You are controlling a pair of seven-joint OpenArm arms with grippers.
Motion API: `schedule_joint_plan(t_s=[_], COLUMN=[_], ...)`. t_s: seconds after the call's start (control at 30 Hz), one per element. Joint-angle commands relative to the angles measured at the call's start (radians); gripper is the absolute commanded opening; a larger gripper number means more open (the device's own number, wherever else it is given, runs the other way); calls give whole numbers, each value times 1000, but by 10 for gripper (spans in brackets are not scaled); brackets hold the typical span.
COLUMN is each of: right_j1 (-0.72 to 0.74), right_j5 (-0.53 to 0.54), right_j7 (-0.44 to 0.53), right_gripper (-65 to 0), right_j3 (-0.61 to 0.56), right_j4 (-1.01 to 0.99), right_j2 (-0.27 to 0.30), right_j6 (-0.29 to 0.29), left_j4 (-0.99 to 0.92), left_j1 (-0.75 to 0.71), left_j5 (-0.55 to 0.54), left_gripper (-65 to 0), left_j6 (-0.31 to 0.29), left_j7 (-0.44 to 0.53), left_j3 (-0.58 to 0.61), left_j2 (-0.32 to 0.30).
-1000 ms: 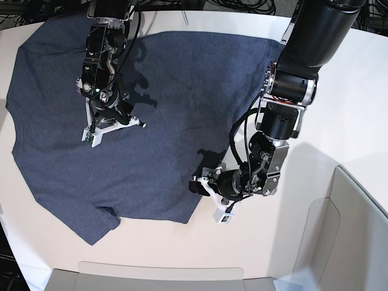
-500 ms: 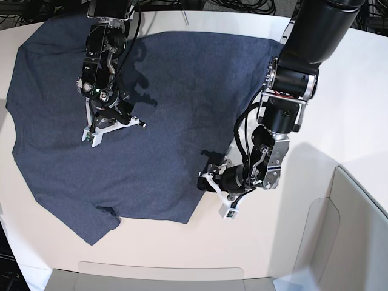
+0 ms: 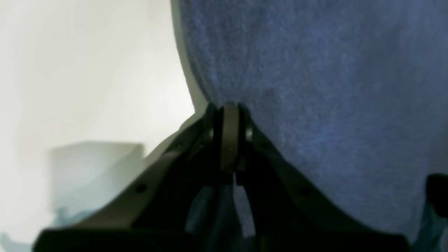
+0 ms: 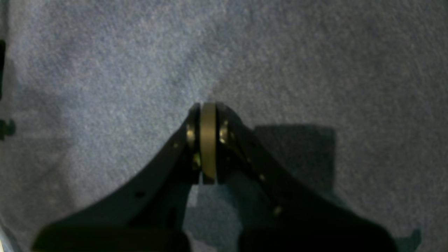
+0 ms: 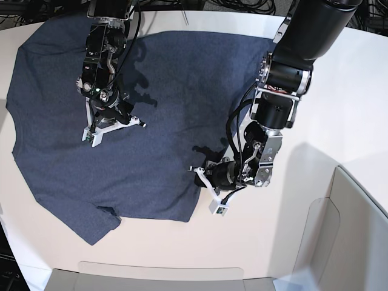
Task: Layout the t-shirt on the table in an organized manner, then fold the t-shirt properly
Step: 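Lift the hem with the left gripper and fold it toward the right gripper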
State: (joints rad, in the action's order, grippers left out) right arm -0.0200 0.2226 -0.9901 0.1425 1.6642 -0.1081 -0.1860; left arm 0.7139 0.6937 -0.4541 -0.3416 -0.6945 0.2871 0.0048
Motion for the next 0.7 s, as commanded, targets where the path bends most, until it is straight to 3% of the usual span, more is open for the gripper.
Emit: schedule_joint_plan(t_s=[0.0, 0.27, 0.43, 0.67], right_j1=[-5, -2, -2, 1], right_j5=[-2, -2, -4, -5], right_j7=[-40, -37, -37, -36], right_gripper=[-650, -650, -650, -650], right_j3=[-2, -2, 1, -1], right_j4=[0, -3, -5, -35], right_j2=[2, 2, 3, 2], right_j6=[-5, -5, -5, -5], left_j4=[69, 606, 809, 838], left_j1=[25, -199, -325, -372], left_j5=[-15, -8, -8, -7], left_gripper=[-650, -650, -650, -650], left_j6=[-14, -14, -14, -12], left_j7=[2, -153, -207, -213], left_j3=[-4, 11, 243, 584], left_j2=[5, 10, -13, -79])
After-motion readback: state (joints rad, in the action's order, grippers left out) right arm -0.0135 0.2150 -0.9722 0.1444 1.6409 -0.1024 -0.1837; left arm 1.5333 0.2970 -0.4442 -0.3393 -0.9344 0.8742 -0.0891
